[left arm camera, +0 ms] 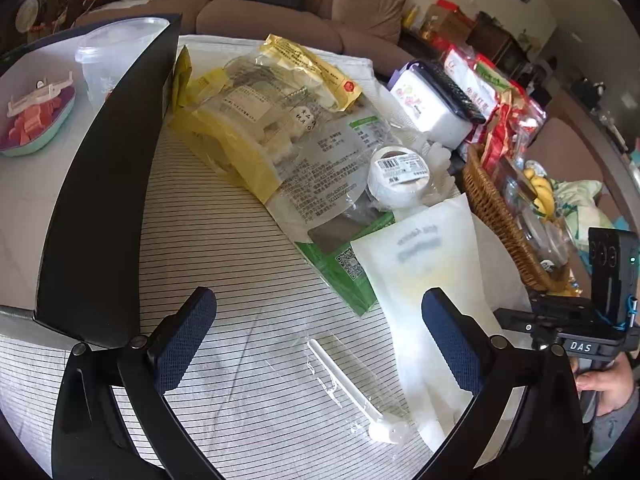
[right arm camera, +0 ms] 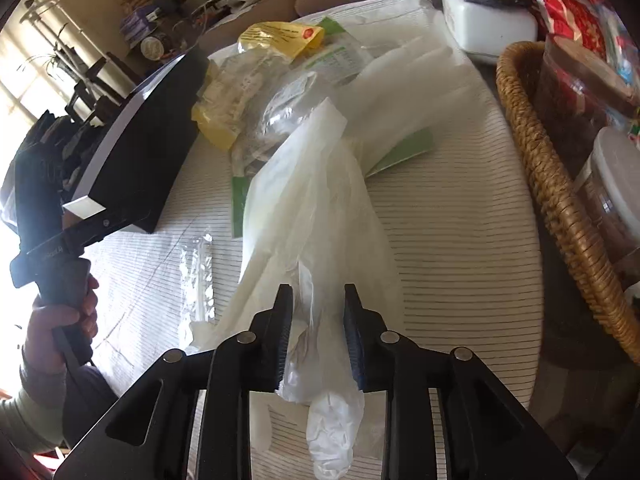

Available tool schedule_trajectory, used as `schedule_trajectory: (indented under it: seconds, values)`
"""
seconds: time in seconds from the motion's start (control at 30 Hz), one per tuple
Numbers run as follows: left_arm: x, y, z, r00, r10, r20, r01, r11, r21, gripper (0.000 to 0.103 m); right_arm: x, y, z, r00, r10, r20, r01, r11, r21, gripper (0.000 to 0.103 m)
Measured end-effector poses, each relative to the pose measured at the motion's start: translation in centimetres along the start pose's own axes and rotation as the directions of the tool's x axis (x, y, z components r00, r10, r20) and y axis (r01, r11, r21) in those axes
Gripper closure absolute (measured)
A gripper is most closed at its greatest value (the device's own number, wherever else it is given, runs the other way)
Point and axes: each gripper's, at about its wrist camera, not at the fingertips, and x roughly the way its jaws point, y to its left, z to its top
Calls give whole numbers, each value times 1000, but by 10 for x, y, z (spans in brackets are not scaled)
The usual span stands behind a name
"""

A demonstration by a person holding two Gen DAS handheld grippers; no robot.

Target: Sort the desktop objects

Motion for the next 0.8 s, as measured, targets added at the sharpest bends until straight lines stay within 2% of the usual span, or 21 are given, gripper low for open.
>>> schedule_trajectory:
  seconds: [0.13,0.2,0.27,0.3,0.33,0.4,0.47,0.6,0.8]
  values:
    - [3,3,2,1000,5,5,-4,999,-41,0,-14,6,23,995,-41,91,45,998,-40,55]
    - [3,0,2,1000,7,13,-6,999,-40,0,-20,10,43,990,-60,130,69,996,-61,54]
    - [1,-6,-1,999,21,31,-20,999,-46,0,-25,15,64,983,-51,176,67,994,-88,46]
    - [0,-8,-3,999,20,41,-18,998,-52,0,-26,17,75,980,-40,194,60,993,-102,38]
    - [-1,-11,-5,999,7,47,-5,998,-57,0,-24,19,87,978,-28,207,53,992,-118,35]
    - [-1,-19,-10,999,-15,50,17,999,-51,0,-14,21,113,976,-23,217,57,987,-152,35]
    - [2,-30,-15,999,-19,35,20,999,-26,0,4,22,138,976,-54,209,93,978,-185,35]
    - [12,-46,-20,1000,-28,1,28,999,21,0,35,19,170,979,-66,193,109,969,-222,35]
    - [10,-31,-9,999,-8,42,8,1000,-12,0,59,20,186,982,72,174,-51,991,-126,35]
